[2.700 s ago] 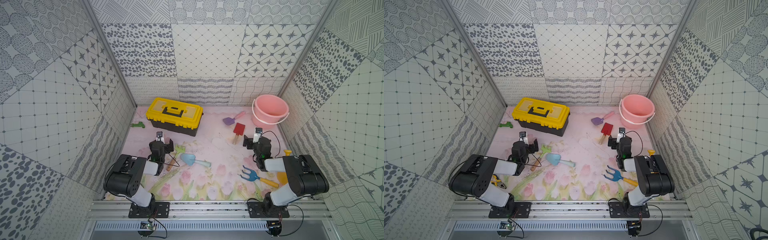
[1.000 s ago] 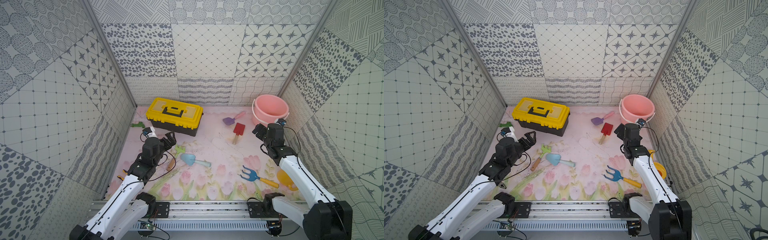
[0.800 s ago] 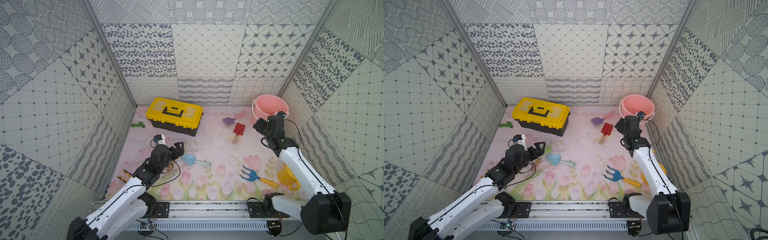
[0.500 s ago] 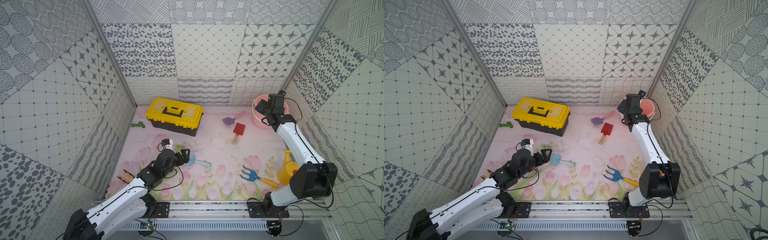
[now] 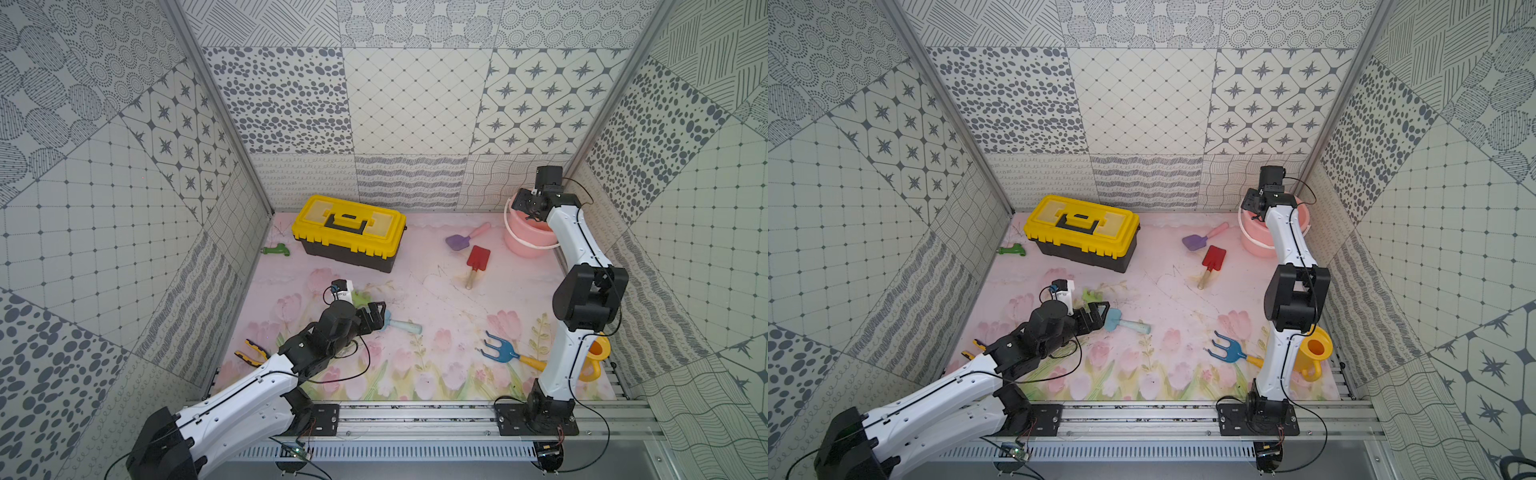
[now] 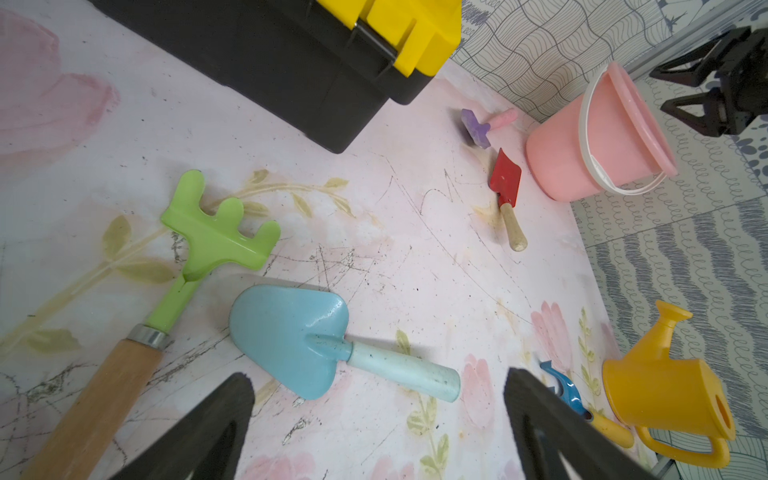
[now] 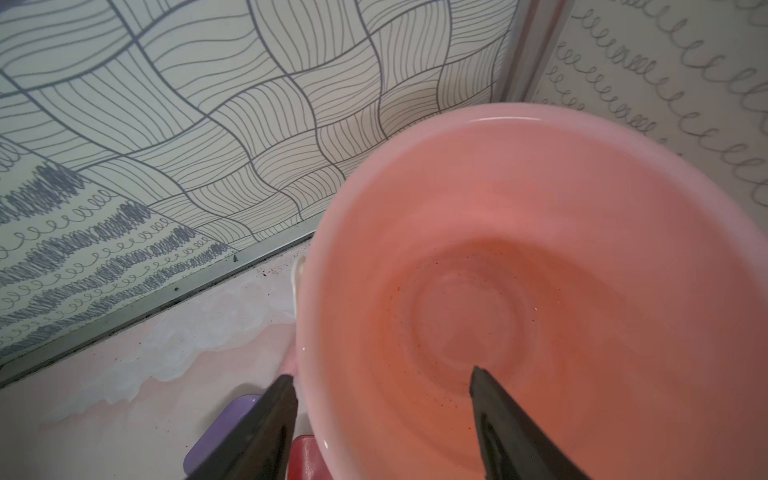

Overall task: Organize the gardening tools
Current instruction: Pick up the container from the corner of the board, then move the gardening tool to the center of the board.

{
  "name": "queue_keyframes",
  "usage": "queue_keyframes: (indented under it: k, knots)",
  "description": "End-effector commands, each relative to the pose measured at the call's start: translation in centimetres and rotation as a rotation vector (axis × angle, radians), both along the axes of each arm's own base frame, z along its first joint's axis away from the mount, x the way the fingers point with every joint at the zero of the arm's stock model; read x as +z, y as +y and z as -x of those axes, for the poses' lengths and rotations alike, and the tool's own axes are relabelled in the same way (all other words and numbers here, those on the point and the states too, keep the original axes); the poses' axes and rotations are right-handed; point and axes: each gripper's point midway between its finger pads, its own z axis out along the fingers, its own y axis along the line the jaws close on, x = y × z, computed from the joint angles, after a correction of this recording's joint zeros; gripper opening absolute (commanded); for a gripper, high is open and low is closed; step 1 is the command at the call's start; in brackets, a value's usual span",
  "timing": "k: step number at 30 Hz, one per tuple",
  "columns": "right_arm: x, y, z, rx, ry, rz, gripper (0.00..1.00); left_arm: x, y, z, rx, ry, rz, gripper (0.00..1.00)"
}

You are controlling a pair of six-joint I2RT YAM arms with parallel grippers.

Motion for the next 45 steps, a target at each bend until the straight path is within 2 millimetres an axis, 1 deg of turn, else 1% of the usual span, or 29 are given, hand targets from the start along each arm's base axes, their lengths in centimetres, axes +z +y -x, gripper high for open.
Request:
queue_keyframes:
  k: [1, 5, 7, 10, 12, 15, 19, 21, 23, 25, 26, 27, 29, 31, 33, 37, 39, 41, 43, 45]
  knots:
    - [-1.3, 1.6, -0.2, 0.106, 0.064, -0.005, 0.66, 1.2, 0.0, -0.7, 0.008, -0.055, -0.011, 1.00]
    - [-3.2, 1.6, -0.4, 0.105, 0.111, 0.017, 0.65, 1.1, -0.1, -0.7, 0.008, -0.052, -0.011, 0.99]
    - [-3.8, 1.6, -0.4, 0.111, 0.130, 0.040, 0.60, 1.0, -0.2, -0.7, 0.005, -0.047, -0.010, 0.99]
    - [-4.0, 1.5, -0.3, 0.115, 0.144, 0.073, 0.50, 1.1, -0.3, -0.7, 0.005, -0.046, -0.004, 0.99]
    - [-4.1, 1.6, -0.2, 0.121, 0.147, 0.078, 0.46, 1.0, -0.3, -0.7, 0.003, -0.044, -0.004, 0.99]
    - [-4.0, 2.1, -0.2, 0.145, 0.146, 0.086, 0.35, 1.0, -0.3, -0.7, 0.003, -0.043, -0.002, 1.00]
    - [-3.5, 3.0, -0.1, 0.168, 0.141, 0.121, 0.10, 1.1, -0.3, -0.7, 0.004, -0.042, 0.001, 1.00]
    - [-3.0, 3.5, 0.0, 0.177, 0.128, 0.136, 0.00, 1.1, -0.2, -0.6, 0.007, -0.044, 0.005, 0.99]
    - [-2.2, 3.9, 0.2, 0.176, 0.115, 0.170, 0.00, 1.1, -0.2, -0.6, 0.009, -0.044, 0.006, 0.99]
    - [-0.9, 4.5, 0.4, 0.178, 0.090, 0.200, 0.00, 1.2, -0.2, -0.5, 0.009, -0.044, 0.012, 0.99]
    - [-0.3, 4.9, 0.5, 0.178, 0.072, 0.219, 0.00, 1.3, -0.2, -0.5, 0.008, -0.045, 0.016, 0.99]
    - [1.0, 5.5, 0.7, 0.179, 0.038, 0.248, 0.00, 1.3, -0.2, -0.5, 0.008, -0.044, 0.018, 0.99]
    - [3.0, 6.8, 0.9, 0.186, -0.031, 0.316, 0.00, 1.3, -0.2, -0.4, 0.007, -0.045, 0.023, 1.00]
    - [5.4, 8.9, 1.3, 0.208, -0.117, 0.374, 0.00, 1.4, -0.2, -0.4, 0.007, -0.045, 0.026, 0.99]
    - [7.2, 11.0, 1.6, 0.226, -0.188, 0.411, 0.00, 1.3, -0.2, -0.4, 0.005, -0.042, 0.026, 1.00]
    - [10.9, 13.9, 1.9, 0.202, -0.312, 0.462, 0.00, 1.3, -0.1, -0.4, 0.011, -0.044, 0.022, 1.00]
    - [11.7, 15.8, 1.8, 0.239, -0.367, 0.483, 0.00, 1.4, -0.1, -0.4, 0.013, -0.046, 0.023, 1.00]
    - [11.4, 18.0, 1.3, 0.323, -0.408, 0.484, 0.00, 1.4, -0.1, -0.4, 0.013, -0.045, 0.023, 0.99]
    - [10.9, 19.1, 0.6, 0.351, -0.430, 0.470, 0.00, 1.4, -0.1, -0.5, 0.013, -0.046, 0.021, 0.99]
    - [10.0, 19.6, -0.4, 0.364, -0.432, 0.448, 0.00, 1.4, 0.0, -0.5, 0.014, -0.049, 0.019, 0.99]
